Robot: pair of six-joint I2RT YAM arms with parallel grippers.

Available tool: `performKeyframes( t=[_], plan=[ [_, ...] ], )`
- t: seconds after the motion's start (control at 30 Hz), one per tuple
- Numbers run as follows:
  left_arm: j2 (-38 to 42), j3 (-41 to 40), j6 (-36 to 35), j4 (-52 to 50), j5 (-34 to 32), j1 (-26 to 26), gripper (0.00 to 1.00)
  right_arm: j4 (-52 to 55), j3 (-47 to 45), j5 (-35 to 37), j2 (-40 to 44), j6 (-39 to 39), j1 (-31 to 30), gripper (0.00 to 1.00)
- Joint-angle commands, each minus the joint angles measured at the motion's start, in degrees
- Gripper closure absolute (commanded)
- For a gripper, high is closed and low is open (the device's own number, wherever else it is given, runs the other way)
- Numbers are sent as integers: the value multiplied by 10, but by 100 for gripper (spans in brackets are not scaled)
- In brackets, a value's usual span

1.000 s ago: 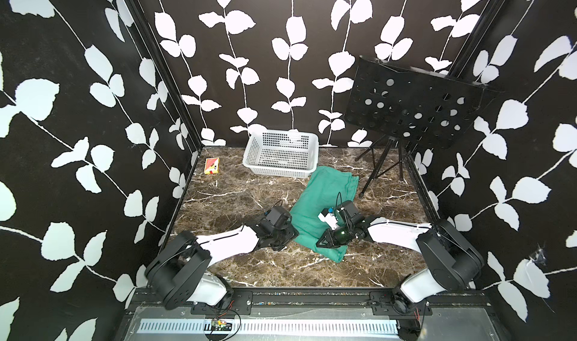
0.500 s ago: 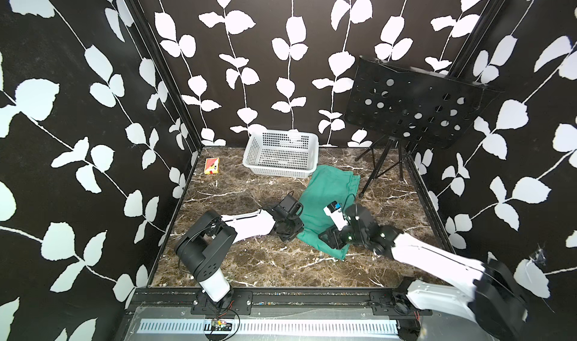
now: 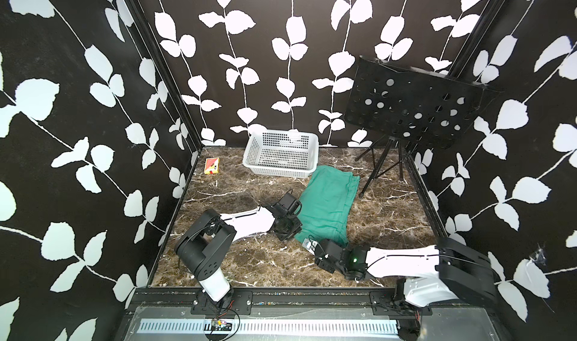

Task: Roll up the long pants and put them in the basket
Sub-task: Roll the long pant at the center of the board.

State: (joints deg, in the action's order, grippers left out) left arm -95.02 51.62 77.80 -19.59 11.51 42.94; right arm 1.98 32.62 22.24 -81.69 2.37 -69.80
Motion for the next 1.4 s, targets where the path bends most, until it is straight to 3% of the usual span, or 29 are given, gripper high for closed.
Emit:
performKeyframes(
  t=[0.0,0.13,0.17,0.27,0.33,0.5,0.67,0.8,1.0,1.1,1.37],
  plan=[
    [-1,-9,-5,-53,-7,-4,69,-32,7,87,-25,16,-8,51],
    [10,-12,-1,-47,-10,-3,66,-28,10,94,-38,-3,-8,79],
    [18,-11,-1,-49,-13,-3,64,-25,10,78,-33,-18,-6,82],
    [50,-19,4,-44,-32,-3,52,4,18,-33,-10,-95,23,89],
    [76,-31,4,-26,-41,-4,45,9,19,-143,5,-134,53,100],
    [111,-58,-18,26,-23,-3,34,6,9,-266,47,-184,97,100],
    [147,-85,-37,41,-12,-3,27,6,-4,-373,67,-225,182,100],
    [170,-112,-42,72,-12,-3,18,16,5,-467,39,-241,233,100],
    [166,-138,-27,152,4,-3,15,-15,17,-623,-29,-284,291,100],
    [176,-138,-27,143,0,-2,14,-25,21,-654,-44,-303,309,100],
    [197,-161,1,109,-17,-2,15,-2,24,-656,-46,-317,345,100]
  ],
)
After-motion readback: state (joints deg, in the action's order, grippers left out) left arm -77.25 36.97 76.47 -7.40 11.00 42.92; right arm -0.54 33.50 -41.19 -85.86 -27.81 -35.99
